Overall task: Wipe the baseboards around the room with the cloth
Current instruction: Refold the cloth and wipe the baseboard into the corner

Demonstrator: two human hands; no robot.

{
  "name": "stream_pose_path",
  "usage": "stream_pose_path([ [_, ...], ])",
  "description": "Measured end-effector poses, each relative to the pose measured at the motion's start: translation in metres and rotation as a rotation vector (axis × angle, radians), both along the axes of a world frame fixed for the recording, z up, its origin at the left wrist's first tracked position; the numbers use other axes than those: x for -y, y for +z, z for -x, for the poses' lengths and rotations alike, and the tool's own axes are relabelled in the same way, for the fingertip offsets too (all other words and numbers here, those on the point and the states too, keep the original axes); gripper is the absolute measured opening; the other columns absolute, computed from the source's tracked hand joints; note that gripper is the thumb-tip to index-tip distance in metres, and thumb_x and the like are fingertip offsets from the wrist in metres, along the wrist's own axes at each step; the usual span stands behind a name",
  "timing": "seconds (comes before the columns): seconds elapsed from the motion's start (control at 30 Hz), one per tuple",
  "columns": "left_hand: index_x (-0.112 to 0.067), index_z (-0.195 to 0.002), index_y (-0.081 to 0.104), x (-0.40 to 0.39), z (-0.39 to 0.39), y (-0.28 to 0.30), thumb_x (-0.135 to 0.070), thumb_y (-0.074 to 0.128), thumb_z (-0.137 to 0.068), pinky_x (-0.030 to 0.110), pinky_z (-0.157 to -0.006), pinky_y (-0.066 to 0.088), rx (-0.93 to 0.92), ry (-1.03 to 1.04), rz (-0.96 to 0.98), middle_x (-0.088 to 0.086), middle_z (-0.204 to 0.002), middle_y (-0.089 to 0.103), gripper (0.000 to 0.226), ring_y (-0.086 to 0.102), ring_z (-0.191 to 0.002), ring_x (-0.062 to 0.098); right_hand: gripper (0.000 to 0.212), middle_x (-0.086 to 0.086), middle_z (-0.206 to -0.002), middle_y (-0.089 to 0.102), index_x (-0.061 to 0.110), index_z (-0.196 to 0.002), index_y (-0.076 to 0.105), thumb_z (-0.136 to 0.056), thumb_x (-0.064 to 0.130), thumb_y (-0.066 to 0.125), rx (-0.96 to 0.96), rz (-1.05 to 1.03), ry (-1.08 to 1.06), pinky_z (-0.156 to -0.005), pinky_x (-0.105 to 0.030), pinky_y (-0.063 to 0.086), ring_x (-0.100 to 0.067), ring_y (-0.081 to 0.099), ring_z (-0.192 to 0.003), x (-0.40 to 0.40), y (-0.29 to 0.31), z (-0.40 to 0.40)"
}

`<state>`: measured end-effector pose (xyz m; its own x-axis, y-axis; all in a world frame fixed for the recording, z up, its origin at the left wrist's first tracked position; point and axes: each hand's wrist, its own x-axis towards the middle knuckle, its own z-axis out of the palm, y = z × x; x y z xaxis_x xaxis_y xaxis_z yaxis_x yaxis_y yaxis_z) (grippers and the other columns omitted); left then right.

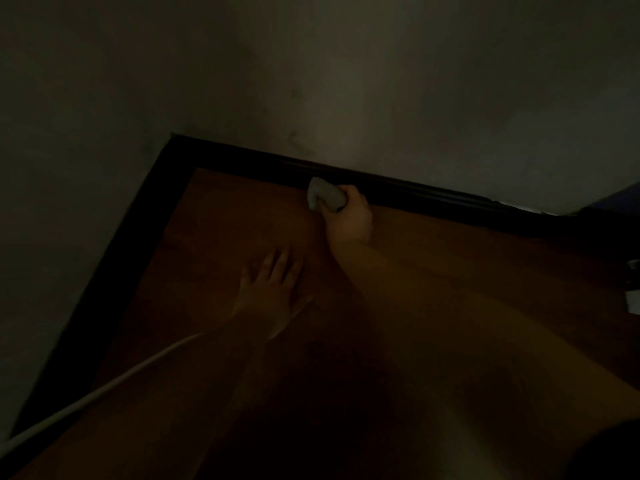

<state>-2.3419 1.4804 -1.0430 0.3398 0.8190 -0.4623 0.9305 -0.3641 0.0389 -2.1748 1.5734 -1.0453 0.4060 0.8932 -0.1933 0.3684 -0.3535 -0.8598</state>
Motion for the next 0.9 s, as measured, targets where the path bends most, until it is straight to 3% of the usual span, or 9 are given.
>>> stream_pose_path([
  [0.1,-0.031,-0.157,-0.006,-0.006,-0.013,-0.003,-0.073,-0.014,-0.074,0.06,-0.118,0.008,0.005,-0.035,0.01,-0.001,-0.166,-0.012,0.094,-0.008,-0.152,0.021,0.036,-0.009,-0.118,0.06,0.017,-0.117,0.061,-0.084,0.024,0.073,0.046,-0.003,-0.013,-0.08,-0.032,0.049,-0.024,0.06,-0.103,0.008,-0.002,-0.023],
  [0.3,-0.028,-0.158,-0.002,-0.007,-0.046,-0.002,-0.077,-0.015,-0.071,0.062,-0.117,0.008,0.0,-0.21,0.035,-0.003,-0.165,-0.011,0.1,-0.008,-0.152,0.019,0.035,-0.006,-0.117,0.06,0.016,-0.117,0.06,-0.086,0.027,0.071,0.163,-0.017,-0.011,-0.074,-0.027,0.042,-0.019,0.059,-0.1,0.039,-0.001,-0.094],
  [0.43,-0.029,-0.156,-0.013,-0.011,-0.07,-0.001,-0.084,-0.025,-0.064,0.064,-0.116,0.007,-0.024,-0.342,0.044,-0.003,-0.165,-0.015,0.108,-0.01,-0.152,0.021,0.035,-0.009,-0.117,0.059,0.014,-0.117,0.061,-0.084,0.021,0.072,0.196,0.007,-0.131,-0.079,-0.029,0.045,-0.023,0.058,-0.103,0.065,0.003,-0.141],
  [0.6,-0.029,-0.156,-0.011,-0.019,-0.105,0.006,-0.078,0.006,-0.083,0.061,-0.118,0.007,-0.006,-0.391,0.066,0.001,-0.163,-0.023,0.09,-0.013,-0.151,0.027,0.034,-0.01,-0.12,0.058,0.017,-0.117,0.06,-0.085,0.022,0.071,0.295,0.075,-0.203,-0.085,-0.04,0.05,-0.027,0.059,-0.106,0.091,0.011,-0.206],
  [0.8,-0.026,-0.155,-0.016,-0.013,-0.124,0.007,-0.083,0.018,-0.084,0.065,-0.117,0.002,-0.054,-0.422,0.149,0.003,-0.16,-0.029,0.097,-0.019,-0.149,0.032,0.036,-0.01,-0.121,0.058,0.019,-0.12,0.06,-0.086,0.027,0.067,0.373,0.149,-0.266,-0.088,-0.041,0.05,-0.03,0.058,-0.108,0.104,0.02,-0.243],
  [0.9,-0.027,-0.155,-0.016,-0.014,-0.126,0.006,-0.083,0.021,-0.084,0.066,-0.116,0.003,-0.063,-0.41,0.146,0.004,-0.16,-0.031,0.097,-0.02,-0.149,0.034,0.035,-0.013,-0.121,0.058,0.017,-0.119,0.06,-0.085,0.024,0.065,0.333,0.148,-0.404,-0.087,-0.04,0.049,-0.033,0.058,-0.108,0.11,0.017,-0.249],
])
